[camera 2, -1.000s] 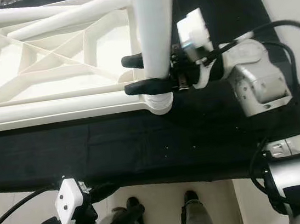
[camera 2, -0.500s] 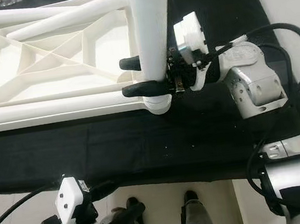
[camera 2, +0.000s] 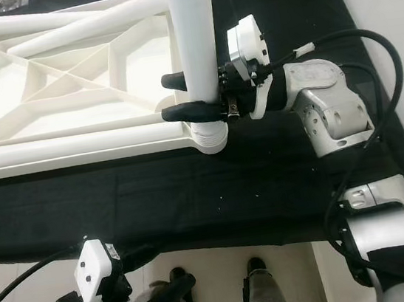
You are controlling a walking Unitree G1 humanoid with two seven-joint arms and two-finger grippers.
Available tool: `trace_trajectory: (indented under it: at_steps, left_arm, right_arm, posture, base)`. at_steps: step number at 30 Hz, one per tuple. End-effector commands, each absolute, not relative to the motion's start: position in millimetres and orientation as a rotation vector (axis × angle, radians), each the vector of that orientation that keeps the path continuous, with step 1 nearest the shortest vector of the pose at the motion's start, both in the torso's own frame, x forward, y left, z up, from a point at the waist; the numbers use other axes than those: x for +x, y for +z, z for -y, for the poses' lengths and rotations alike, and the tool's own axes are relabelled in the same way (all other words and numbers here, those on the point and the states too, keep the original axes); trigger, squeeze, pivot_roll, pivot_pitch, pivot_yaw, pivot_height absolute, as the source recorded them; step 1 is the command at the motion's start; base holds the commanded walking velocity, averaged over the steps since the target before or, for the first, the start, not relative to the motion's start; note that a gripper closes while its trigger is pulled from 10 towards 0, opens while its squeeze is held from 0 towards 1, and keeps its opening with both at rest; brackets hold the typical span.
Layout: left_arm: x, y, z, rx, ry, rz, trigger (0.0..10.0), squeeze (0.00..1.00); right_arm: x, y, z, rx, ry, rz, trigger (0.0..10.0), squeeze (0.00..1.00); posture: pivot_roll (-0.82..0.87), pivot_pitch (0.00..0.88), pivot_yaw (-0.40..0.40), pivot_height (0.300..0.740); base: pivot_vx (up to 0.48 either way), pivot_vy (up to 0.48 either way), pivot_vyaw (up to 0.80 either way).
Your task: Building children table
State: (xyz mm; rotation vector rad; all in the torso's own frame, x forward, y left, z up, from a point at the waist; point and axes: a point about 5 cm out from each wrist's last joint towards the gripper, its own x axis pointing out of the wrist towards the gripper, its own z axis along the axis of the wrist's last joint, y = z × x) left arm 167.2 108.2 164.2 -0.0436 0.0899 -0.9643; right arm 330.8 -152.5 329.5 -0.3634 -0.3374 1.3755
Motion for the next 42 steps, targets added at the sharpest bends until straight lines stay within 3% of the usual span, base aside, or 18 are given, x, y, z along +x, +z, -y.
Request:
trace_trajectory:
  at_steps: [1, 14, 17, 24, 42]
  left_arm:
    - [162.5, 159.0, -108.0, -0.059, -0.967, -0.130, 10.0, 0.00]
    - [160.9, 158.4, -107.6, -0.063, -0.970, -0.135, 10.0, 0.00]
    - [160.1, 158.0, -108.0, -0.064, -0.972, -0.137, 10.0, 0.00]
    - [159.4, 157.2, -108.0, -0.064, -0.975, -0.140, 10.0, 0.00]
    - [160.1, 158.2, -107.8, -0.064, -0.975, -0.138, 10.0, 0.00]
  right_arm:
    - [335.4, 312.4, 148.2, -0.338, 1.391, 0.255, 10.0, 0.00]
    - [334.9, 300.6, 137.7, -0.296, 1.456, 0.216, 10.0, 0.00]
    - [314.7, 292.6, 142.5, -0.342, 1.672, 0.157, 10.0, 0.00]
    - [306.7, 288.4, 142.2, -0.381, 1.799, 0.066, 10.0, 0.00]
    - [304.4, 279.7, 124.5, -0.313, 1.869, 0.084, 10.0, 0.00]
  posture:
    - [0.04, 0.423, 0.124, 0.740]
    - [0.05, 0.415, 0.125, 0.740]
    - [0.04, 0.410, 0.127, 0.740]
    - [0.04, 0.400, 0.128, 0.740]
    - [0.05, 0.414, 0.123, 0.740]
  base:
    - [0.000, 0.000, 0.00]
    - [0.000, 0.000, 0.00]
    - [0.000, 0.000, 0.00]
    - [0.000, 0.000, 0.00]
    - [0.000, 0.000, 0.00]
